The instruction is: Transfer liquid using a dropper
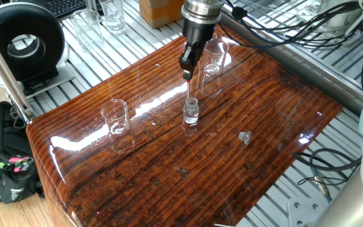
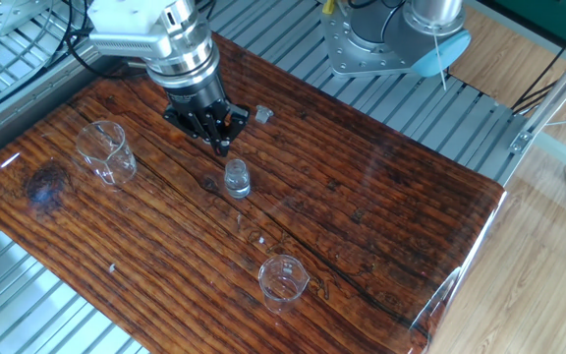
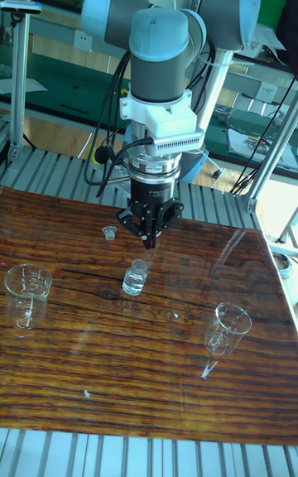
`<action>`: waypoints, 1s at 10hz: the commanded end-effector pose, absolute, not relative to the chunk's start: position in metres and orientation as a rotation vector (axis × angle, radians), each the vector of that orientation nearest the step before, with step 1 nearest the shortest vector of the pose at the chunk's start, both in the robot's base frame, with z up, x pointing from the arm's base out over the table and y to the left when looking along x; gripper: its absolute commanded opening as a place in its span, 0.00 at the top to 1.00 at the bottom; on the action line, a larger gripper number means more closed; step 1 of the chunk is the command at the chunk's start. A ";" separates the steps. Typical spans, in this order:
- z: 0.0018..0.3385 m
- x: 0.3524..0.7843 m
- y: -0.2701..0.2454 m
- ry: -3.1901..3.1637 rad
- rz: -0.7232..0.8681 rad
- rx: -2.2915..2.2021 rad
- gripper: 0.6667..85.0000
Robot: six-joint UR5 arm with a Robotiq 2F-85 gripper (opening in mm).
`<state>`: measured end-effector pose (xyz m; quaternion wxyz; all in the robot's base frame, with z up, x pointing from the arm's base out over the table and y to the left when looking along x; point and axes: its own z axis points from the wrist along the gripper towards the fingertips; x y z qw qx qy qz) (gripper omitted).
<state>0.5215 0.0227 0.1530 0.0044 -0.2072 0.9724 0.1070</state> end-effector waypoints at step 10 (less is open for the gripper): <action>0.140 0.521 0.026 3.036 0.345 -0.643 0.99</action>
